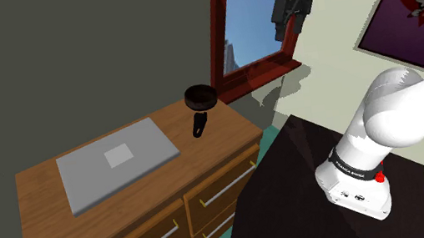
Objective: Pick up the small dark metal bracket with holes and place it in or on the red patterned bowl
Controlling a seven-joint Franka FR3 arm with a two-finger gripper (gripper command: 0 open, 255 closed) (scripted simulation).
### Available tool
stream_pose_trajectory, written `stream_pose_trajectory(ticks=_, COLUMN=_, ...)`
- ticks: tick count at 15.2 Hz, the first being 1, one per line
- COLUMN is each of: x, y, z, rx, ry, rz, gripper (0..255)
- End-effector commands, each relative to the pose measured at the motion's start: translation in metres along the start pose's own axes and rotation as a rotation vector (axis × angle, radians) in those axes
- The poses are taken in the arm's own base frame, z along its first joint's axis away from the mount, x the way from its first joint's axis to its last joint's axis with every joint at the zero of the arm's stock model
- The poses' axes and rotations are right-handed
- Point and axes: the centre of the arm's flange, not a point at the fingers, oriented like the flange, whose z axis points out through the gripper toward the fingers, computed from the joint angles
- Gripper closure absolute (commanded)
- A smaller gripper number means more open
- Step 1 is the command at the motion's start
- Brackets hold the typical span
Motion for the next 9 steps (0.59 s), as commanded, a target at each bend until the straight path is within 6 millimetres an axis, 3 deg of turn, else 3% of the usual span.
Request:
stream_pose_trajectory(ticks=1, x=0.0, y=0.0, z=0.0, rx=0.0, ry=0.0, rz=0.0, gripper=0)
stream_pose_trajectory(ticks=9, x=0.052, y=-0.035, z=0.083, rx=-0.003, ry=0.021, rz=0.164, gripper=0)
